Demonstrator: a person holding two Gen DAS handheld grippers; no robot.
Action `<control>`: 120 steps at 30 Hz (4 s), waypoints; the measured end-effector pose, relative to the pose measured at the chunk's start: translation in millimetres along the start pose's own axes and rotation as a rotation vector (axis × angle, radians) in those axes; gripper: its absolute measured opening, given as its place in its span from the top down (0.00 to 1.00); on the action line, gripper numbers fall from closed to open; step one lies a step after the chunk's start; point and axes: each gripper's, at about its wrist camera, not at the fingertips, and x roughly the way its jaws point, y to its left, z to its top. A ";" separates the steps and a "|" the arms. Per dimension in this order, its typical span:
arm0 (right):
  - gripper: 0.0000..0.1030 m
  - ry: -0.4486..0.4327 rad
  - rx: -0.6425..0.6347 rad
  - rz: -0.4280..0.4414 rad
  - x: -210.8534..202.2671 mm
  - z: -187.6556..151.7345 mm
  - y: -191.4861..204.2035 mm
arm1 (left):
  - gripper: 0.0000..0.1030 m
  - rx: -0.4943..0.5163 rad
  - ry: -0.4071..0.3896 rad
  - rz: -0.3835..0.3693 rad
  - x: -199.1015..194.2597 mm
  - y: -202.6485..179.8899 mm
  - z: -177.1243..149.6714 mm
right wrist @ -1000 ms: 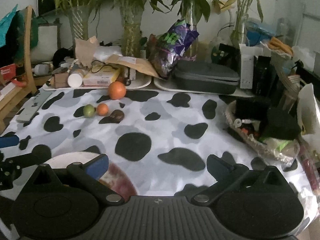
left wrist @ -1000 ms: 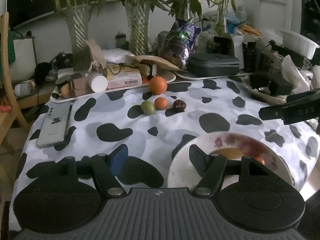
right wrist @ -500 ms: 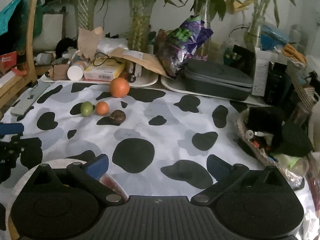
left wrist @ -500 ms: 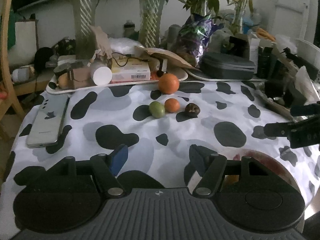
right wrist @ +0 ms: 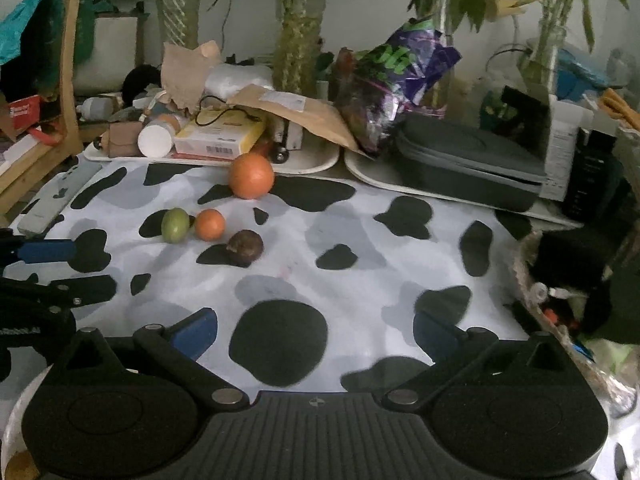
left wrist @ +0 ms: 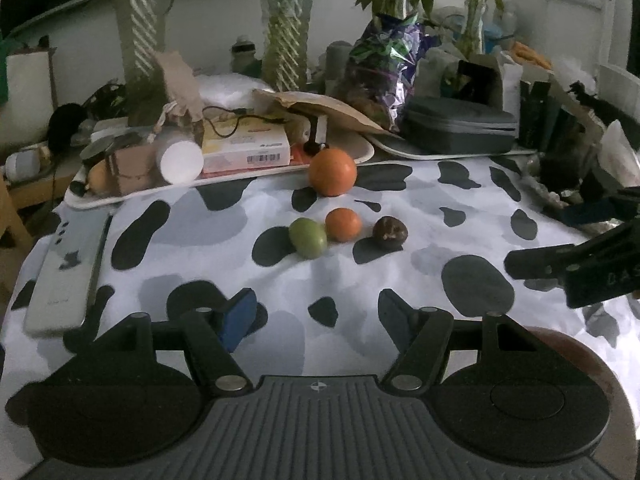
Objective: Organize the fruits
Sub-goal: 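Withdraw both grippers from the plate toward the remaining fruits, then grasp the small green lime with the left gripper, then grasp the dark brown round fruit with the right gripper while the left holds the lime, then carry the lime and the brown fruit over the white plate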
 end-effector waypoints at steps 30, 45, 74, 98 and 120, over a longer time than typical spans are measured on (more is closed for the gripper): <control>0.00 0.025 -0.074 0.026 58.8 30.2 -1.5 | 0.58 0.055 0.010 -0.009 79.7 4.4 31.0; 0.00 0.016 -0.086 0.049 62.2 30.0 2.9 | 0.72 0.077 0.020 0.008 88.8 9.5 33.1; 0.66 0.045 -0.105 0.195 108.2 44.5 34.8 | 0.72 0.006 0.008 -0.036 71.8 38.2 39.2; 0.68 -0.002 -0.109 0.191 64.9 41.2 31.1 | 0.72 0.052 -0.005 -0.079 44.7 11.6 30.7; 0.68 -0.028 -0.052 0.190 0.7 14.7 18.8 | 0.72 0.032 -0.026 -0.127 -5.6 -6.9 11.1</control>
